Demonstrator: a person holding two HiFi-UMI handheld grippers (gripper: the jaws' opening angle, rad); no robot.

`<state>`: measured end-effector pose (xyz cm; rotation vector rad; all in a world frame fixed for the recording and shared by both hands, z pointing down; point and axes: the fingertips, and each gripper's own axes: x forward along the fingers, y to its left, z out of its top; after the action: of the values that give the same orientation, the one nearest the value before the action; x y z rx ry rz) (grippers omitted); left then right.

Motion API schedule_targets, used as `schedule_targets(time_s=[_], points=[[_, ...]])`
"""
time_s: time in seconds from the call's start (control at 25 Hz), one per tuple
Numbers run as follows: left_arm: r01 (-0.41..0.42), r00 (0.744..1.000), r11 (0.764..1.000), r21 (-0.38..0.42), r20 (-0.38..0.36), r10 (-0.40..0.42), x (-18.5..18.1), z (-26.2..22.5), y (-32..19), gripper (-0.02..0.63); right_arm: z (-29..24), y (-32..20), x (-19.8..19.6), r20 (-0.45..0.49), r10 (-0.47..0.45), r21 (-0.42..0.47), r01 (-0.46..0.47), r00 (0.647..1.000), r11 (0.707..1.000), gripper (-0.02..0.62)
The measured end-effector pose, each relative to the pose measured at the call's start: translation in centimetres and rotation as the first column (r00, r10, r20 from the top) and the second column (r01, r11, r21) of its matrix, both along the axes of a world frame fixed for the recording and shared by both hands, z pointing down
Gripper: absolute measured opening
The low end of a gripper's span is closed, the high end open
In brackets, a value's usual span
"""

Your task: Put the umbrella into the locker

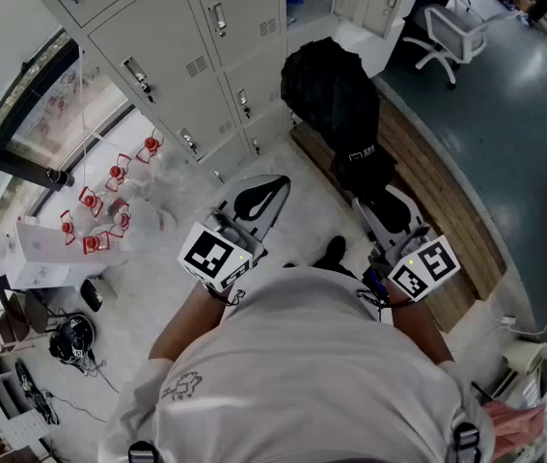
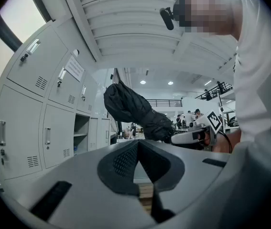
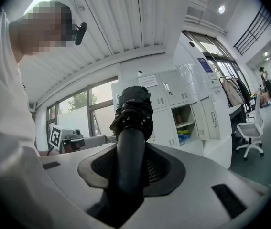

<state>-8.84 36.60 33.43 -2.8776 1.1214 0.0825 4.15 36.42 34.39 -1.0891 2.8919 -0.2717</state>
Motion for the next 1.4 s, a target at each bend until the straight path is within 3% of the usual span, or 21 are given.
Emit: schedule_targets(time_s=[0.84,1.4], points=[[0.015,1.0,0.999,-0.035,0.001,-0.015,2.9,1.0,-2.8,0.011,1.0,-2.5,3.7,0.022,0.011,-0.028,-0.01,1.0,1.0,0.169],[0.037,0.999,0.998,-0.051,0.011,-0.037,11.1,1.5,-12.4,0.011,1.7,-12.0,12.8,0.009,0.01,-0.058,-0.009,1.0,0.998,0.169]])
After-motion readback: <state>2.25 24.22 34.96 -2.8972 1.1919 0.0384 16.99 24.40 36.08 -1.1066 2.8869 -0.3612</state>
